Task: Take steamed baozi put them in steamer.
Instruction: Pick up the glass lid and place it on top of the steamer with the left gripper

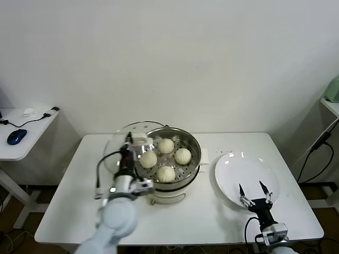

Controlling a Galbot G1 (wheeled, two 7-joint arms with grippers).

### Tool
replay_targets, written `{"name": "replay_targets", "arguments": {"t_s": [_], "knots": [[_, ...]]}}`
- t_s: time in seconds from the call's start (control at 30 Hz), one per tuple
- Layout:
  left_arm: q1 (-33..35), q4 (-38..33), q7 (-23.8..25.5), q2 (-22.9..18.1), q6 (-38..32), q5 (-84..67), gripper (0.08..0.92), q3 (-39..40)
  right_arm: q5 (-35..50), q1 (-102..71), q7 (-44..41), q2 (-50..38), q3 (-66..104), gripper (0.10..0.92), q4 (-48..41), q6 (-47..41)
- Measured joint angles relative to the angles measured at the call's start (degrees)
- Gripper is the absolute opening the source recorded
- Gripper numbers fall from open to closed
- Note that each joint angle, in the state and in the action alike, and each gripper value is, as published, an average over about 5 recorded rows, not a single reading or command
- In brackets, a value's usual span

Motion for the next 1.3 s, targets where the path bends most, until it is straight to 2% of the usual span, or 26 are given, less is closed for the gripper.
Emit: {"name": "replay_targets", "arguments": {"t_s": [0.3,0.53,0.97,1.3], "knots": [[-2.82,4.34,1.42,-7.94,3.78,8.56,0.135,8.13,-0.21,-0.63,0.05,0.45,0.21,0.823,-0.80,2.08],[-4.44,8.10,1.48,-11.65,4.01,11.65,0.135,10.17,-0.37,-1.06,0.24,1.16,0.11,0.823,-1.44,3.58],[-4.82,13.48,0.49,-13.12,4.00,13.99,0.135,9.72,-1.12,-0.84,0.89,1.74,-0.07,0.823,-1.65,5.17],[-4.57,14.39,-0.29,-13.12,3.98,13.81,0.135,8.85,-1.68,-0.71,0.93,2.17,-0.15,0.823,-1.80,5.66]]}}
